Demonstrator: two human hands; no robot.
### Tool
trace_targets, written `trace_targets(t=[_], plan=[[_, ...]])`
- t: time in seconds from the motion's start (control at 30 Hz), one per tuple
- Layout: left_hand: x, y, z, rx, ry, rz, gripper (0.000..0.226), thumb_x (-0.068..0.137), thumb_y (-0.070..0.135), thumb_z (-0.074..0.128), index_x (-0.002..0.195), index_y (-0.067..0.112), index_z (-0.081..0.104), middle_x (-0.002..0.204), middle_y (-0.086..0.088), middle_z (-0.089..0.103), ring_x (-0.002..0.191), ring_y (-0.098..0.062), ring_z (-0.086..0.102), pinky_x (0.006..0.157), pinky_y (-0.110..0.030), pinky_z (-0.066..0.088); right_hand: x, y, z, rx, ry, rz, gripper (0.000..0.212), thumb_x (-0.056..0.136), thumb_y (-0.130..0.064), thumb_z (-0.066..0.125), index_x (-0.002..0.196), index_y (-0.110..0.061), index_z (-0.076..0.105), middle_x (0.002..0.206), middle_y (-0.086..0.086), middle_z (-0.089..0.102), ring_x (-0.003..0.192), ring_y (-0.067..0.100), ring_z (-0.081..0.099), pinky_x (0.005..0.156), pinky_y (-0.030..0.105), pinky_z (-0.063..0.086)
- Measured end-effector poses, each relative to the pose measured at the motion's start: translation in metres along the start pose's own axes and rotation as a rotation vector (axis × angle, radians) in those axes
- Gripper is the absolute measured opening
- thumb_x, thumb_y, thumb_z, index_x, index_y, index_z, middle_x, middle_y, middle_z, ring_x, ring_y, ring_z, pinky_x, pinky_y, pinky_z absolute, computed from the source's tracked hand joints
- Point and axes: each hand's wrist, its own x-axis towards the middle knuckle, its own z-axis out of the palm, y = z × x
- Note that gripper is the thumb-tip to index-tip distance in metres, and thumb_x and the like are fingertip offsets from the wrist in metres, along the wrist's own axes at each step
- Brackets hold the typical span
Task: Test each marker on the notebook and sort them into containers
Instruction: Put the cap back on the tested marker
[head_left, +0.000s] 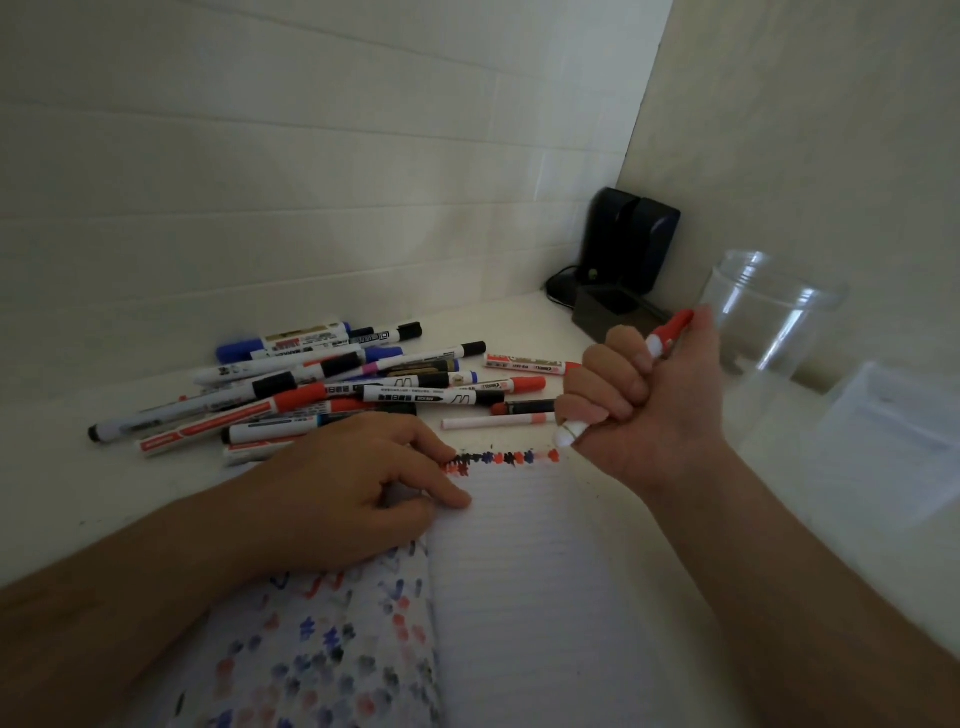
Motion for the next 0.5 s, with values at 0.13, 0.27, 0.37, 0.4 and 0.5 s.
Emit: trace_targets(t=[0.13,0.27,0.37,0.4,0.5], plan=[[0.001,-0.001,0.000,-0.001,0.008,0.005,0.029,0.094,0.042,0.059,0.115,0.062,0.065,0.128,0.039,0.046,0.121,0.016,0.038,0.096,-0.012,0.036,0.000,0.002,0.008,-0.164,0.039,-0.069,0.055,0.097,-0.071,0.043,0.077,-0.021,0.053,0.066,-0.001,0.042,0.052,0.011,0.033,0.055,0.025,0.032],[0.000,-0.003,0.002,-0.011,0.010,0.026,0.029,0.095,0.044,0.058,0.113,0.065,0.064,0.127,0.041,0.044,0.119,0.016,0.039,0.096,-0.015,0.040,-0.015,-0.014,0.030,-0.293,0.154,-0.323,0.038,0.104,-0.053,0.047,0.089,-0.019,0.058,0.078,0.001,0.050,0.066,0.016,0.050,0.069,0.032,0.047],[-0.002,-0.005,0.001,-0.044,0.015,0.039,0.024,0.093,0.051,0.058,0.109,0.068,0.063,0.125,0.044,0.045,0.119,0.019,0.040,0.094,-0.011,0.039,-0.048,-0.049,0.038,-0.527,0.225,-0.563,0.032,0.107,-0.040,0.047,0.091,-0.018,0.063,0.073,-0.001,0.054,0.069,0.013,0.056,0.076,0.030,0.049],[-0.002,-0.006,0.001,-0.056,0.026,0.047,0.022,0.089,0.062,0.056,0.108,0.071,0.062,0.124,0.045,0.045,0.118,0.019,0.041,0.093,-0.010,0.040,-0.063,-0.067,0.034,-0.632,0.261,-0.670,0.029,0.108,-0.034,0.047,0.093,-0.016,0.064,0.072,-0.001,0.055,0.067,0.012,0.054,0.071,0.027,0.046],[0.000,-0.008,0.003,-0.071,0.060,0.058,0.035,0.074,0.082,0.041,0.104,0.078,0.057,0.122,0.046,0.047,0.115,0.019,0.045,0.092,-0.015,0.045,-0.114,-0.129,0.011,-0.883,0.459,-0.943,0.022,0.107,-0.030,0.053,0.099,-0.016,0.068,0.075,0.000,0.051,0.062,0.010,0.045,0.058,0.024,0.038]])
